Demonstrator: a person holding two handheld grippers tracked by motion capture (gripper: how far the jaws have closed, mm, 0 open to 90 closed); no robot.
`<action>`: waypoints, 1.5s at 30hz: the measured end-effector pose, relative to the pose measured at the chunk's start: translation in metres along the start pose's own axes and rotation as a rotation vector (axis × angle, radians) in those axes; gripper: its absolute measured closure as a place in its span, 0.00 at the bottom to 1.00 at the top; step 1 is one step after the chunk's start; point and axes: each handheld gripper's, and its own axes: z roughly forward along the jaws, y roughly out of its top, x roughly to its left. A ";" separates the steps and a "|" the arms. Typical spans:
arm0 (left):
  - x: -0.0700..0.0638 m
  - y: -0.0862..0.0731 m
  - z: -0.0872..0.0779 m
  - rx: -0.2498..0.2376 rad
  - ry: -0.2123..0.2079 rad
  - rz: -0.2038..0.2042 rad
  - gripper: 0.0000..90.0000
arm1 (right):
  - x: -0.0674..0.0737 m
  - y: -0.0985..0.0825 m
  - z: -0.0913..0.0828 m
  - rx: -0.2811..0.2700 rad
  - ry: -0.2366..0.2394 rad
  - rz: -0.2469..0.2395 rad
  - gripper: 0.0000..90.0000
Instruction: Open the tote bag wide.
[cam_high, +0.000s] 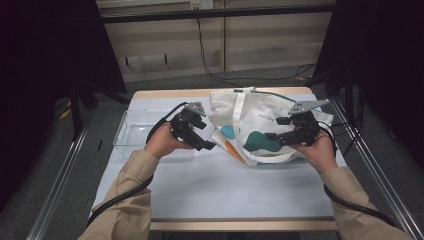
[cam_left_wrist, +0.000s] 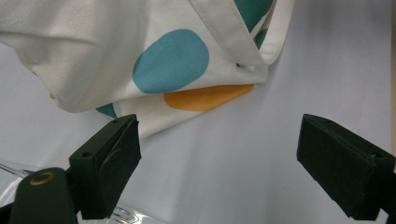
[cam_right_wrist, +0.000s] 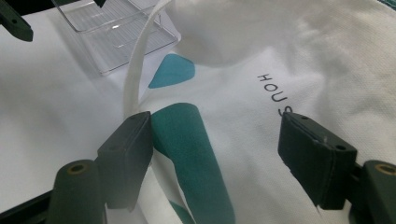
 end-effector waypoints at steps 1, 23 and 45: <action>0.001 0.000 0.000 -0.001 0.001 0.003 0.15 | -0.001 0.000 0.000 -0.001 -0.010 -0.003 0.29; 0.001 0.022 0.018 -0.029 -0.030 0.028 0.27 | -0.009 -0.005 -0.002 0.007 -0.020 0.016 0.28; 0.011 0.056 0.051 -0.090 -0.064 -0.097 0.55 | -0.004 -0.008 -0.003 0.022 -0.012 0.005 0.28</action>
